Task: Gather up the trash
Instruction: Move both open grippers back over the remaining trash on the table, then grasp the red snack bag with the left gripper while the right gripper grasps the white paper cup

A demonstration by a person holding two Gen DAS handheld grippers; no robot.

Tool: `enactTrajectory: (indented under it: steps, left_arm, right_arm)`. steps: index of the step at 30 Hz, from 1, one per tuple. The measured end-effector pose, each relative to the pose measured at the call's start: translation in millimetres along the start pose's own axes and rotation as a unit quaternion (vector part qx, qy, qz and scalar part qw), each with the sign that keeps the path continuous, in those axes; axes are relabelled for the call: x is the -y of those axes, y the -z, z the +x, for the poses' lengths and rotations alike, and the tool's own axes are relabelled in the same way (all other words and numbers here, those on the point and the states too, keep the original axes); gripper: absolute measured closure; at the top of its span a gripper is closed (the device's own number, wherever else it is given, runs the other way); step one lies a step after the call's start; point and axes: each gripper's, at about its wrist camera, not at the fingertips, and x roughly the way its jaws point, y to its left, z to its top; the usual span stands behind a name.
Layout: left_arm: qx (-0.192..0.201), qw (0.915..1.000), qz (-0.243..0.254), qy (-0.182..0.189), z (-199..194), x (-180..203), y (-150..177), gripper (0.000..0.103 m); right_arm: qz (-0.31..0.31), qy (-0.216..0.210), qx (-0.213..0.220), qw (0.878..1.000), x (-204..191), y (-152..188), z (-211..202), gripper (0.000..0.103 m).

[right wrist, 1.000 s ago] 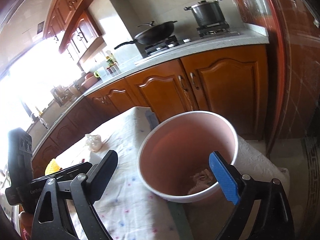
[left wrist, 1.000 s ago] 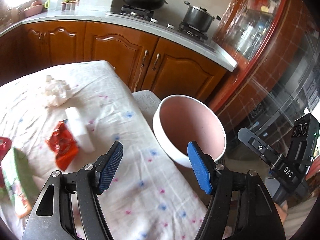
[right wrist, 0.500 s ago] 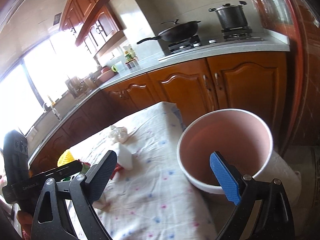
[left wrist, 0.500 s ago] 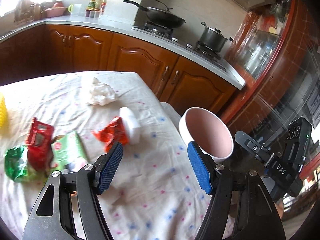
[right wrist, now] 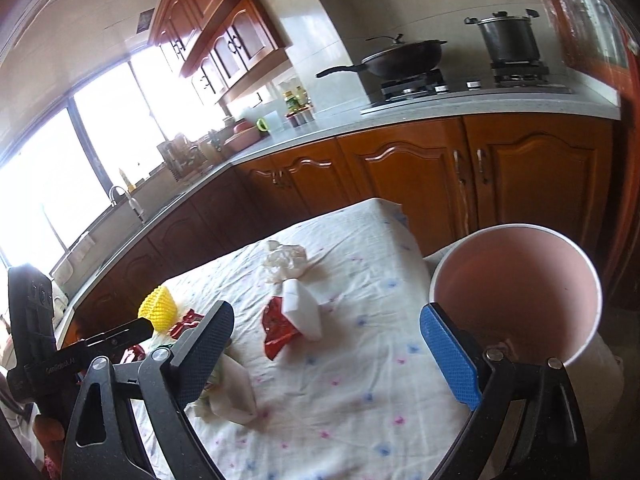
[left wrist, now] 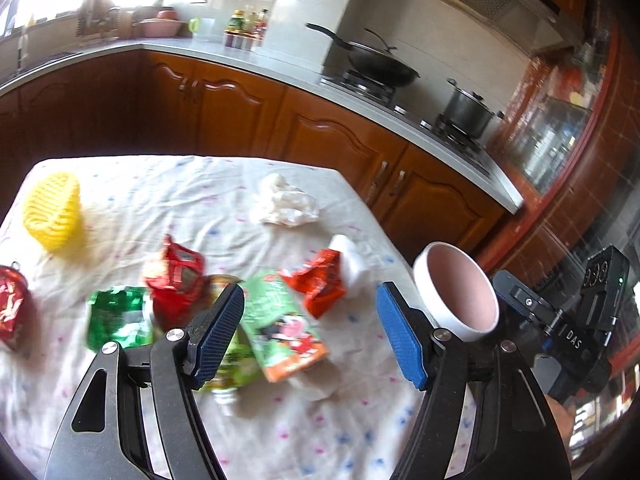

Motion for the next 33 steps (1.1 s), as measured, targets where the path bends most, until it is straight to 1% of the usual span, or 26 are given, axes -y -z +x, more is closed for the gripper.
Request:
enactTrajectory:
  steps: [10, 17, 19, 21, 22, 24, 25, 28, 30, 33]
  left_arm:
    - [0.010, 0.9990, -0.024, -0.036, -6, -45, -4, 0.033]
    - [0.003, 0.9976, -0.026, -0.064, 5, -63, -7, 0.033]
    - [0.001, 0.9971, -0.027, -0.071, 10, -68, -8, 0.033]
    - [-0.003, 0.9966, -0.028, -0.078, 17, -74, -9, 0.033]
    - [-0.005, 0.9963, -0.028, -0.080, 20, -77, -10, 0.033]
    - [-0.009, 0.9957, -0.025, -0.089, 27, -80, -12, 0.033]
    - [-0.013, 0.9952, -0.023, -0.094, 31, -83, -13, 0.033]
    - [-0.020, 0.9949, -0.021, -0.097, 39, -86, -16, 0.033]
    - [-0.025, 0.9946, -0.018, -0.099, 45, -89, -18, 0.033]
    - [-0.035, 0.9942, -0.014, -0.101, 55, -91, -19, 0.033]
  right_arm:
    - [-0.013, -0.016, -0.013, 1.000, -20, 3, 21, 0.008]
    - [-0.025, -0.021, -0.022, 0.999, -30, 5, 38, 0.009]
    - [-0.031, -0.021, -0.023, 0.999, -33, 6, 43, 0.014]
    - [-0.036, -0.022, -0.029, 0.999, -36, 6, 50, 0.021]
    - [-0.038, -0.022, -0.032, 0.999, -37, 7, 55, 0.023]
    - [-0.041, -0.021, -0.040, 0.998, -37, 6, 63, 0.032]
    - [-0.041, -0.020, -0.044, 0.998, -37, 7, 67, 0.034]
    - [-0.044, -0.018, -0.059, 0.997, -36, 8, 82, 0.040]
    - [-0.046, -0.018, -0.069, 0.996, -37, 10, 92, 0.048]
    - [-0.054, -0.017, -0.080, 0.995, -40, 13, 105, 0.054]
